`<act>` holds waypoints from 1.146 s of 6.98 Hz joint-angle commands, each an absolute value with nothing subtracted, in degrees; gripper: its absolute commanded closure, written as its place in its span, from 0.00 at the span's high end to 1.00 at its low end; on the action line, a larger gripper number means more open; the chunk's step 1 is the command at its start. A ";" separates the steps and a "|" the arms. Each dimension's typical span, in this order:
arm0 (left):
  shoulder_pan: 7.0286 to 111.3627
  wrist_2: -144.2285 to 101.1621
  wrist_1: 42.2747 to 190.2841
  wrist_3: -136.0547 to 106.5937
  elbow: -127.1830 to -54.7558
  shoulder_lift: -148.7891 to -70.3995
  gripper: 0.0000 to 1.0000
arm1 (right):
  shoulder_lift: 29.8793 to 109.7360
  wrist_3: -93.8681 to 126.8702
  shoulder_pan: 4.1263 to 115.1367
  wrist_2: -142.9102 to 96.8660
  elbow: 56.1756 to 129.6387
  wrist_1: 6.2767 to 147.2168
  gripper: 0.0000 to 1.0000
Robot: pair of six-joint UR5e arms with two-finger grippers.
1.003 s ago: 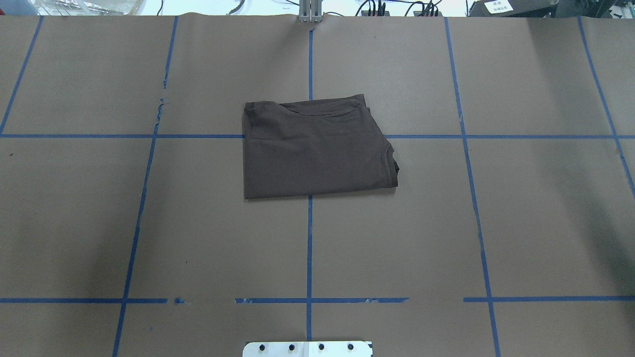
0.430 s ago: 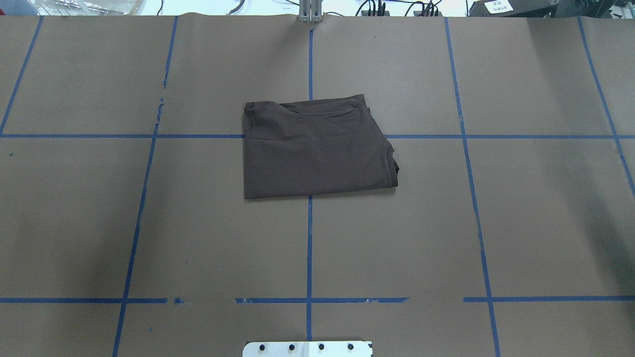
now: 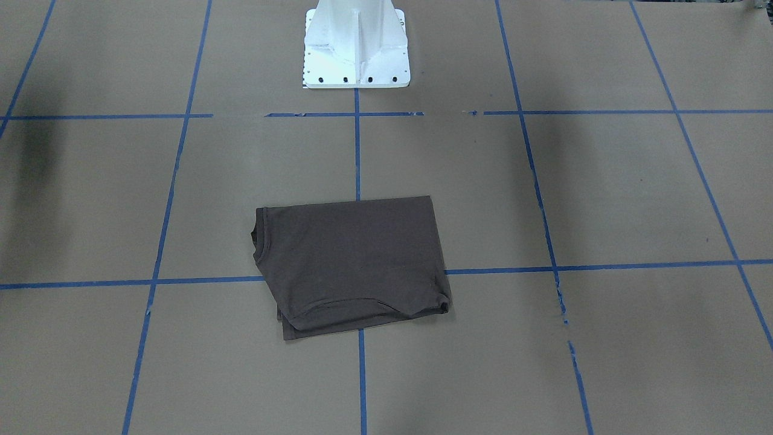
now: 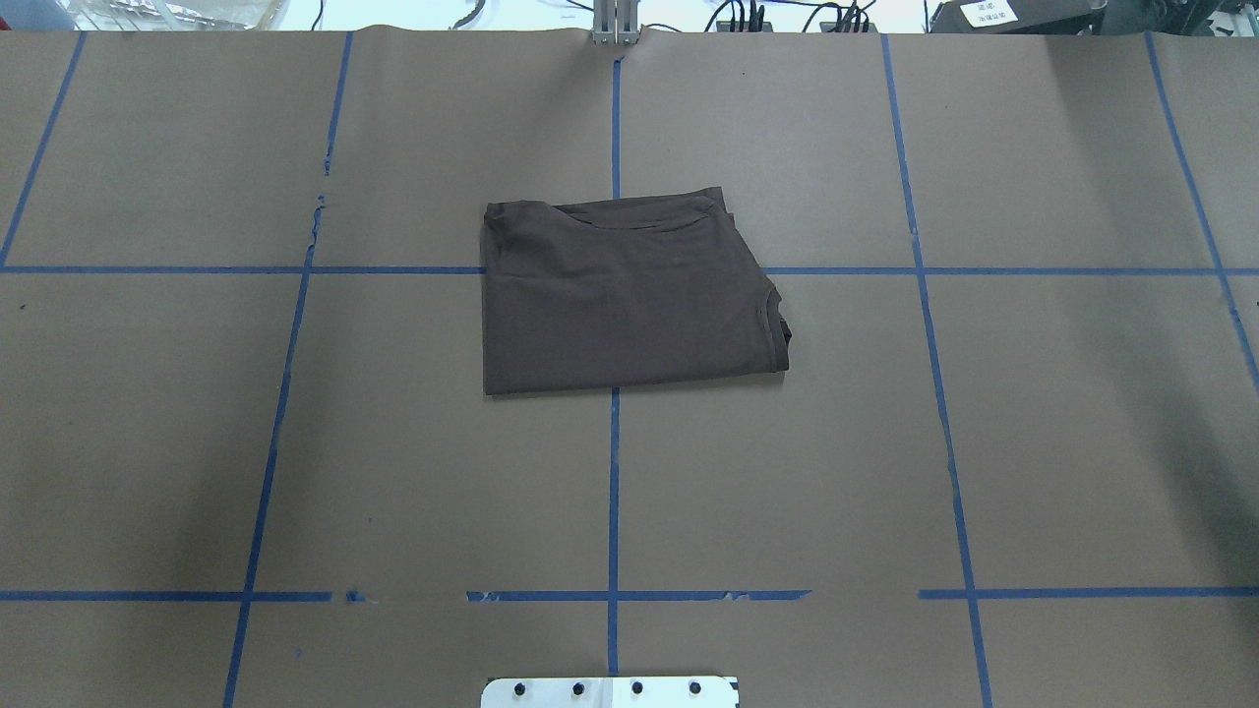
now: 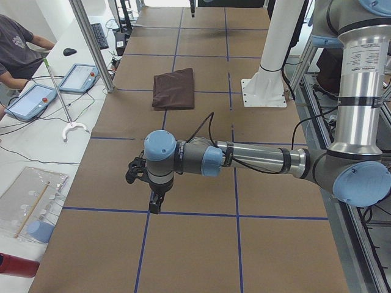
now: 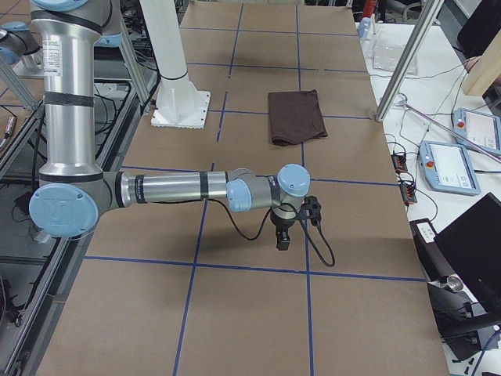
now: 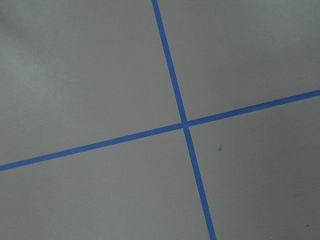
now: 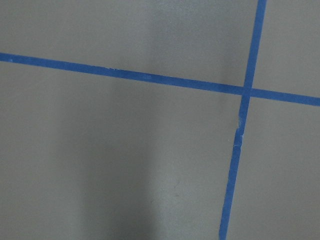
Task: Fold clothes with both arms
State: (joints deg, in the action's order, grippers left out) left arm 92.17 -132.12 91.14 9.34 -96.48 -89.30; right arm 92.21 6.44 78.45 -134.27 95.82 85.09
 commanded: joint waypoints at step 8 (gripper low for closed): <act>91.93 -132.28 92.20 9.32 -96.33 -90.44 1.00 | 88.24 5.36 84.37 -135.79 96.33 89.73 1.00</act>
